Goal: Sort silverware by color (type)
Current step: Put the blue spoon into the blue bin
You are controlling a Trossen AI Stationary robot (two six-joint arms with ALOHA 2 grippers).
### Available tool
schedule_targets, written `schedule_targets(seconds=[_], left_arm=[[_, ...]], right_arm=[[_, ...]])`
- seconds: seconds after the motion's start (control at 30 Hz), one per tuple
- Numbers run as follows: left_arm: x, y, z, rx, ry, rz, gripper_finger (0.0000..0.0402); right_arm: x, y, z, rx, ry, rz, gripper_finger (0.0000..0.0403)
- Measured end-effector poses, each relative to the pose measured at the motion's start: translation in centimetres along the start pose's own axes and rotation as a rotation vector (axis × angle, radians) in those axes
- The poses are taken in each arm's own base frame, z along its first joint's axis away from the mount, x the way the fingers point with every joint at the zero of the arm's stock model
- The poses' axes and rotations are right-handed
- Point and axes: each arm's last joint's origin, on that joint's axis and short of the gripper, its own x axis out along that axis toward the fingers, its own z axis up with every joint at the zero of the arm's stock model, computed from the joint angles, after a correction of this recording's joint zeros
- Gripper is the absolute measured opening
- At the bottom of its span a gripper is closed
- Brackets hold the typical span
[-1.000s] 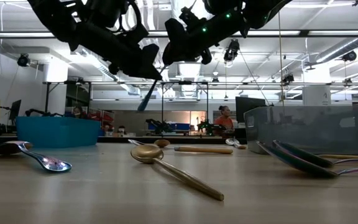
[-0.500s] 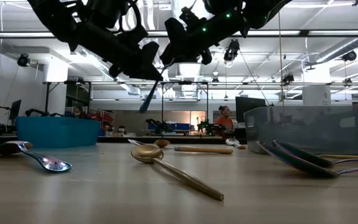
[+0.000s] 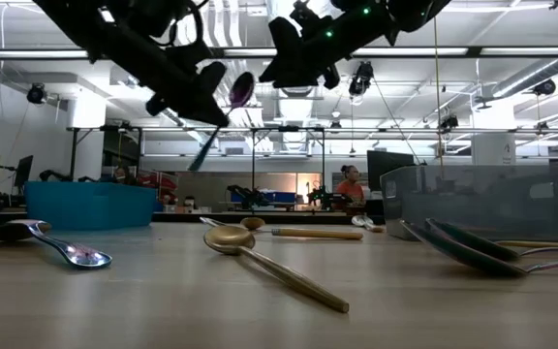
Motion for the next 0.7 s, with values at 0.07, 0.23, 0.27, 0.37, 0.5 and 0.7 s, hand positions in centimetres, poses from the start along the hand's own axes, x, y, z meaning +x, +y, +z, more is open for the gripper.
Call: schedule_targets(seconds=[0.07, 0.23, 0.27, 0.37, 0.5, 0.7], left_arm=[[-0.7, 0.8, 0.1, -0.006, 0.028, 0.02, 0.0], [-2.8, 3.0, 0.6, -0.023, 0.082, 0.1, 0.0], [-3.2, 3.5, 0.7, -0.025, 0.108, 0.121, 0.0], [-4.5, 4.8, 1.5, -0.048, 0.201, 0.18, 0.0], [-6.0, 6.5, 2.5, -0.067, 0.377, 0.262, 0.0], [-7.1, 7.6, 3.3, -0.065, 0.604, 0.273, 0.0]], right_arm=[[-0.5, -0.3, 0.2, -0.015, 0.02, -0.018, 0.0183], [-1.5, -0.8, 0.4, -0.057, 0.073, -0.081, 0.0183], [-1.7, -0.9, 0.4, -0.06, 0.08, -0.093, 0.0183], [-2.0, -1.0, 0.1, -0.08, 0.121, -0.105, 0.0183], [-2.0, -1.0, -0.3, -0.122, 0.167, -0.101, 0.0183], [-2.3, -1.1, -1.4, -0.189, 0.282, -0.093, 0.0183]])
